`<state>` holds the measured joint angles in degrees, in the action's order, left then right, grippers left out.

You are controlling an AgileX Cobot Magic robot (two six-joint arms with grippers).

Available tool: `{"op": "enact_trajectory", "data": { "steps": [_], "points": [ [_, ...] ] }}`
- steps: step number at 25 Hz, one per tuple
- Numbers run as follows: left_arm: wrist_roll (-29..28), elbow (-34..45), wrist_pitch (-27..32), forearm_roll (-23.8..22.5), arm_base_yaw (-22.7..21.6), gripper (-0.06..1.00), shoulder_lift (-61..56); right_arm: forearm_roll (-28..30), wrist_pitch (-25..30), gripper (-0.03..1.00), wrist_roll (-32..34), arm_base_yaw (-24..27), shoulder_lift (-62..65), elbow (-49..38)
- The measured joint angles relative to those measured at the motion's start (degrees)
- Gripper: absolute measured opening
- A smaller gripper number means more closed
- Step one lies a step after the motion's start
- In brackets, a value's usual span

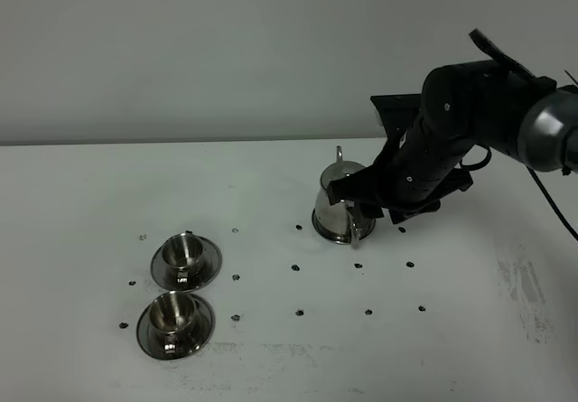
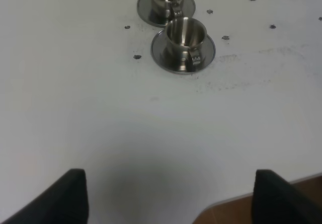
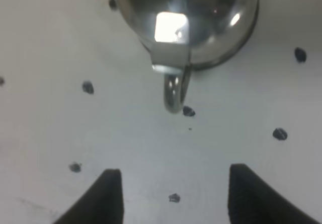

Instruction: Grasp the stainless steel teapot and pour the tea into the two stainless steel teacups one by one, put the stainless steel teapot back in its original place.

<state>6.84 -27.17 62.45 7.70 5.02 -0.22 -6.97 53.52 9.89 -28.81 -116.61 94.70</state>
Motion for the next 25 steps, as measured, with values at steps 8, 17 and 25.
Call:
{"op": "enact_trajectory", "data": {
  "steps": [8, 17, 25],
  "points": [
    [0.0, 0.0, 0.0, 0.0, 0.0, 0.66, 0.0, -0.6, -14.1, 0.45, 0.2, -0.4, 0.0, -7.9],
    [-0.1, 0.0, 0.0, 0.0, 0.0, 0.66, 0.0, -0.2, -22.4, 0.45, 0.2, -0.4, -1.1, -11.0],
    [-0.2, 0.0, 0.0, 0.0, 0.0, 0.66, 0.0, 2.5, -24.1, 0.45, 1.1, -0.8, -3.1, -11.0]
  ]
}}
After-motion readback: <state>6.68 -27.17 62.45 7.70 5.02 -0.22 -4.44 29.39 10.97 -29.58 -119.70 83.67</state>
